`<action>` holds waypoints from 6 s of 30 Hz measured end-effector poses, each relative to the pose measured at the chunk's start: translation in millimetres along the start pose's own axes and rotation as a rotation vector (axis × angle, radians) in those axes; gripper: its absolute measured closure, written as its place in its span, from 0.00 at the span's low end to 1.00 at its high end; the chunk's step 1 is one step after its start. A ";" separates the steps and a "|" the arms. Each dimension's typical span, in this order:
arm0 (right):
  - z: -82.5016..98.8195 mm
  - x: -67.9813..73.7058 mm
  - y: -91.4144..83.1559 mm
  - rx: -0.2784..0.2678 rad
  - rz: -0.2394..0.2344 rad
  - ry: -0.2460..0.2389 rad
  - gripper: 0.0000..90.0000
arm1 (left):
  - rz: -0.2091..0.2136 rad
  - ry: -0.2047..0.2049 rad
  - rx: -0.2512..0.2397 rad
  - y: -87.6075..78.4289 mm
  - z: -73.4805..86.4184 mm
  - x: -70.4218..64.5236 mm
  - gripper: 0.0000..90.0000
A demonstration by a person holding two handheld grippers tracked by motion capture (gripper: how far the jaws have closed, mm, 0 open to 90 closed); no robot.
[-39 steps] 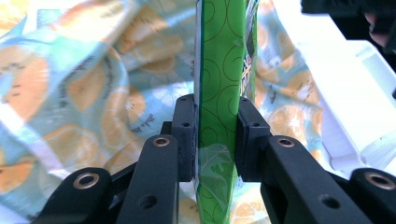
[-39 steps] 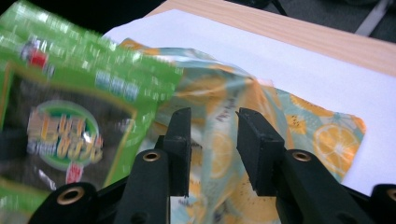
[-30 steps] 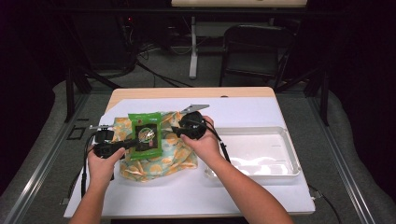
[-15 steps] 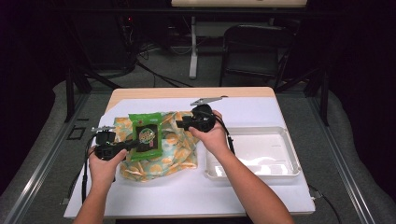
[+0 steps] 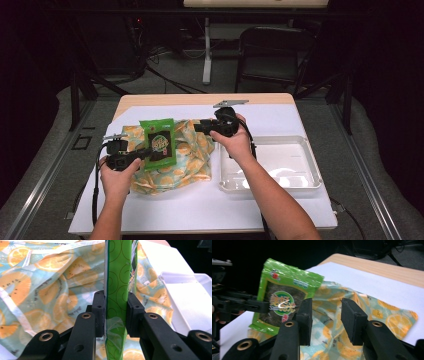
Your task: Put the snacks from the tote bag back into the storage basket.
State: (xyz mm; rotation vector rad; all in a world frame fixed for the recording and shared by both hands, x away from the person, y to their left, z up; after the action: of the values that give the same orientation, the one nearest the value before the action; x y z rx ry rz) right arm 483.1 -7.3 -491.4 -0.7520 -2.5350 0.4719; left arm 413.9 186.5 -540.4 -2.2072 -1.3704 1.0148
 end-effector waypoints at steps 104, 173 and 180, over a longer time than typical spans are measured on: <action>38.5 -60.2 -117.6 -0.117 0.152 0.186 0.85 | 0.276 0.243 0.045 76.7 -26.1 -192.2 0.80; 64.9 -107.2 -119.5 -0.085 0.283 0.248 0.99 | 0.205 0.250 0.067 138.8 -16.0 -191.2 0.77; 69.7 -113.9 -120.2 -0.075 0.303 0.257 0.99 | 0.194 0.229 0.072 151.5 -15.5 -190.8 0.76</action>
State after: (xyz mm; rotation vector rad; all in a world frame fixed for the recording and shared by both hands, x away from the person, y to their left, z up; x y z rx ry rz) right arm 482.0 -181.8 -533.9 -1.1551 -2.2193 0.3518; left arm 467.8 -51.4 -549.6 -2.3522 -1.0222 0.8264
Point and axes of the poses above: each handheld gripper's, and its own axes: y roughly forward along the jaws, z roughly out of its underside, x roughly to its left, the point moved 10 cm from there along y, roughly forward along the jaws, and after that the axes turned 2 degrees about -z, right-handed, at the moved point
